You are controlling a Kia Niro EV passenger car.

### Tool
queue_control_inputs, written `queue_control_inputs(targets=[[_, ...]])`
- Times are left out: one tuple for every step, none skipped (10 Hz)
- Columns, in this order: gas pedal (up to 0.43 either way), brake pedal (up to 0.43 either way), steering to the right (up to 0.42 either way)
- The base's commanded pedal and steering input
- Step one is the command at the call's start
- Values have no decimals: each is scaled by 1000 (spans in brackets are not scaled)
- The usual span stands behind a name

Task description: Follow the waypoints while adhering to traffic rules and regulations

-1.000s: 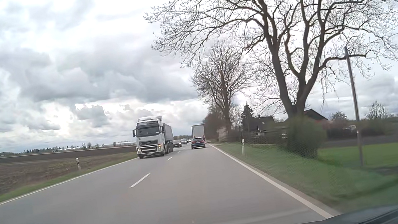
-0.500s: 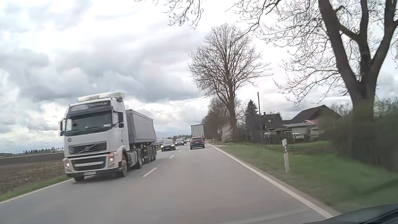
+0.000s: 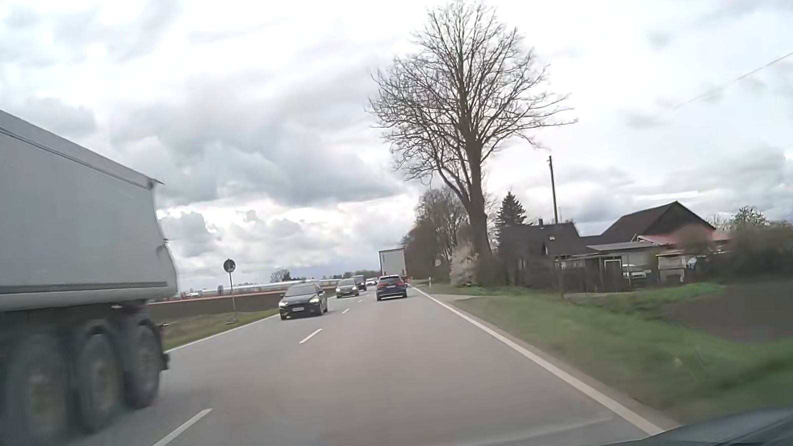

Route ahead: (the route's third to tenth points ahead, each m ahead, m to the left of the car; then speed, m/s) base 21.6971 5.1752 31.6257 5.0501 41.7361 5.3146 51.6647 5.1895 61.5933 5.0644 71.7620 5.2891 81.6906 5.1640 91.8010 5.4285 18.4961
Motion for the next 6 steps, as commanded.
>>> queue_control_inputs(targets=[[0, 0, 3], [0, 0, 3], [0, 0, 3], [0, 0, 3], [0, 0, 4], [0, 0, 3]])
